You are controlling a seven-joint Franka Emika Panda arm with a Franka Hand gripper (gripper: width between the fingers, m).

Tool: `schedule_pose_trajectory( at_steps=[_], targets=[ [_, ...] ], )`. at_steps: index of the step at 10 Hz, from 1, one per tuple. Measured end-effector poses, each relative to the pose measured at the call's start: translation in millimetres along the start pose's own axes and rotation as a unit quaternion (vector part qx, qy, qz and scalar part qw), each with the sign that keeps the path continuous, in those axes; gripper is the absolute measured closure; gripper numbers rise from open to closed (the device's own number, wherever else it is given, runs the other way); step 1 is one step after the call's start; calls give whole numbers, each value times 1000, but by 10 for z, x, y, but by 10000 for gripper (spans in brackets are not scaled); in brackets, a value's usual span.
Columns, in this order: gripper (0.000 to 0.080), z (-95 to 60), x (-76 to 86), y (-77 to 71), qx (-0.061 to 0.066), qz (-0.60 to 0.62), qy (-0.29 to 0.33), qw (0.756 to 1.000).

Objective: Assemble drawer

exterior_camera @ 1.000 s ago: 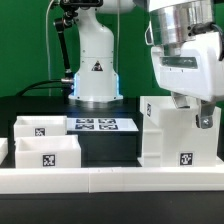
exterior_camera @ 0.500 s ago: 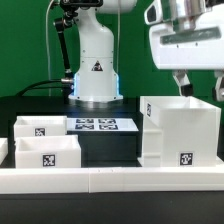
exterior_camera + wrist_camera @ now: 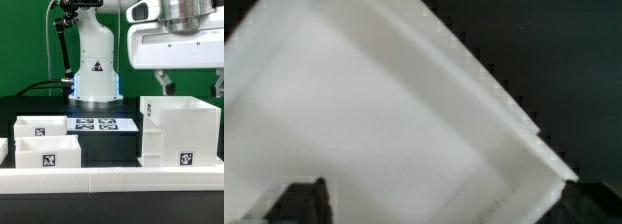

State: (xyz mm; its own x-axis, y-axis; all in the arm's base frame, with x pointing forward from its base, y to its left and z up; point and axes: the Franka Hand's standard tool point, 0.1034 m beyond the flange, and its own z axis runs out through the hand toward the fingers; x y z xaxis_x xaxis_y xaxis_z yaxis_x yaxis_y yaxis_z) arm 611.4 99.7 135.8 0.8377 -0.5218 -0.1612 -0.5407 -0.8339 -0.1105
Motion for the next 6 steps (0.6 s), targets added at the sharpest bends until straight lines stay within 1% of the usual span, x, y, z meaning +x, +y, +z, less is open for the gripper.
schedule_pose_trajectory(
  at_steps=[1,2,4,5,6],
  targets=[
    [150,-54,15,80,-4,-70,-7,998],
    [150,-79,69,141,-1,-105,-6,994],
    [150,-64,72,150,-2,-166,-6,986],
    [150,-65,82,165,-2,-169,-6,986],
    [150,-76,103,294,2,-197,2,980]
  ],
)
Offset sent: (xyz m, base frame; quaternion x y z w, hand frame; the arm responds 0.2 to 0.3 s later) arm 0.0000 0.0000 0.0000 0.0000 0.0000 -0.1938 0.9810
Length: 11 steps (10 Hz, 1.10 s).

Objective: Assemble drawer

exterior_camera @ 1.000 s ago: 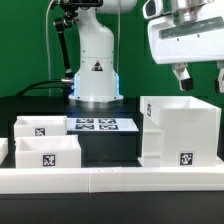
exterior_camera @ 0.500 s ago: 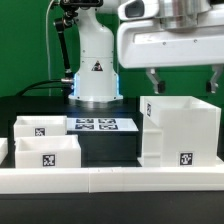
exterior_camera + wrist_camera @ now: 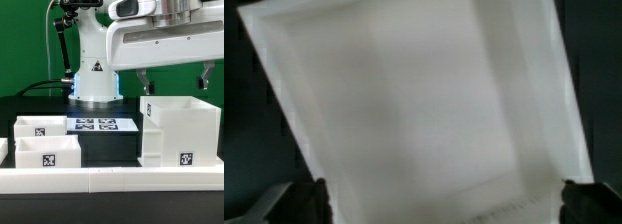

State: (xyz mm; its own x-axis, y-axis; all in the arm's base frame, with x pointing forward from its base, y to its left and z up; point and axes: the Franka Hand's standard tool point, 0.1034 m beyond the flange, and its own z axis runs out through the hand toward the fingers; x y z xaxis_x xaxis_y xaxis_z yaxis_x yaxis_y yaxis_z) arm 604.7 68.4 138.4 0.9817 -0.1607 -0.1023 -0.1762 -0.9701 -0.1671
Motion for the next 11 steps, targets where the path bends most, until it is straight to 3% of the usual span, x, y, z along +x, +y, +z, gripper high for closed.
schedule_pose_trajectory(
  at_steps=[3,7,8,11],
  targets=[
    [150,-43,-172,487,-6,-64,0,998],
    [150,175,-229,1149,-19,-137,9,990],
    [150,187,-216,1249,-19,-140,8,990],
    [150,191,-207,1256,-19,-139,7,990]
  ],
)
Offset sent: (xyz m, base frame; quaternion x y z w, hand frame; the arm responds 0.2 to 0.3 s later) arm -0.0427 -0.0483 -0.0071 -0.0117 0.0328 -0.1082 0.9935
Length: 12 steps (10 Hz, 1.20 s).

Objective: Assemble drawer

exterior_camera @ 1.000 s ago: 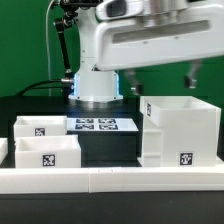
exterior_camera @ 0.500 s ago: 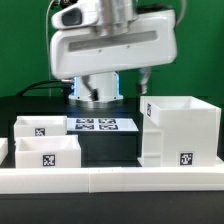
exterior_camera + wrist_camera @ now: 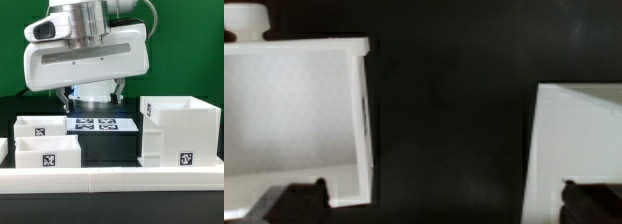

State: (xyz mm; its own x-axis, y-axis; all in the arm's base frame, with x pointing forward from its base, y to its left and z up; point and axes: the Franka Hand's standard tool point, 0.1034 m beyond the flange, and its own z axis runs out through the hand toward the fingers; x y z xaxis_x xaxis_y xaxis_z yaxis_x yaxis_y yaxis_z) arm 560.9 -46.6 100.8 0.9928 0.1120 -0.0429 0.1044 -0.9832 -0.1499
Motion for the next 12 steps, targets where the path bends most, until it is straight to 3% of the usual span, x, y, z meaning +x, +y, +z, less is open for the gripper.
schedule_pose_trajectory(
  at_steps=[2,6,12],
  targets=[
    [150,25,-3,22,-2,-10,3,1000],
    [150,294,-90,292,-33,-46,22,998],
    [150,755,-170,441,-46,-53,20,997]
  ],
)
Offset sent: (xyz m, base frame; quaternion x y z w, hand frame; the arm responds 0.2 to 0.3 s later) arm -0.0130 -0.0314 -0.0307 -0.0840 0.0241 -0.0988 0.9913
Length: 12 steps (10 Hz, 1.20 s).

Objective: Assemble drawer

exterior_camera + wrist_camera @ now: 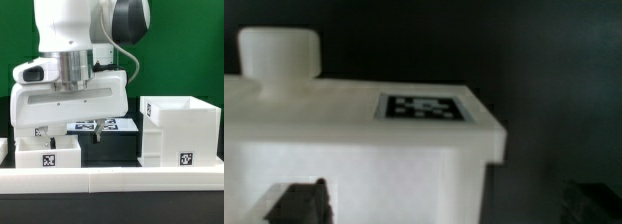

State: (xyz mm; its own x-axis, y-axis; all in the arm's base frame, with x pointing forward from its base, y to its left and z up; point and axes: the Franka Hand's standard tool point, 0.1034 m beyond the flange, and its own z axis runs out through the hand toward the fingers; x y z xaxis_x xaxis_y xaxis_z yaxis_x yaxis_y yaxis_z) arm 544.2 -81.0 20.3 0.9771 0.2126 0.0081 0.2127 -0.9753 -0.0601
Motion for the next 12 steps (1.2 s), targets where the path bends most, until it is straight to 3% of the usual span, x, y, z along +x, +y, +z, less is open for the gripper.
schedule_pose_trajectory(
  at_steps=[3,6,8,9,10,11,12],
  targets=[
    [150,134,-41,4,-1,0,-5,1000],
    [150,147,-47,3,-1,0,-5,1000],
    [415,149,-45,-7,-1,-1,-6,1000],
    [415,149,-45,-7,-1,-1,-6,1000],
    [605,149,-45,-7,-1,-1,-6,1000],
    [728,149,-45,-7,-1,-1,-6,1000],
    [728,141,-38,-4,-1,-1,-5,1000]
  ],
)
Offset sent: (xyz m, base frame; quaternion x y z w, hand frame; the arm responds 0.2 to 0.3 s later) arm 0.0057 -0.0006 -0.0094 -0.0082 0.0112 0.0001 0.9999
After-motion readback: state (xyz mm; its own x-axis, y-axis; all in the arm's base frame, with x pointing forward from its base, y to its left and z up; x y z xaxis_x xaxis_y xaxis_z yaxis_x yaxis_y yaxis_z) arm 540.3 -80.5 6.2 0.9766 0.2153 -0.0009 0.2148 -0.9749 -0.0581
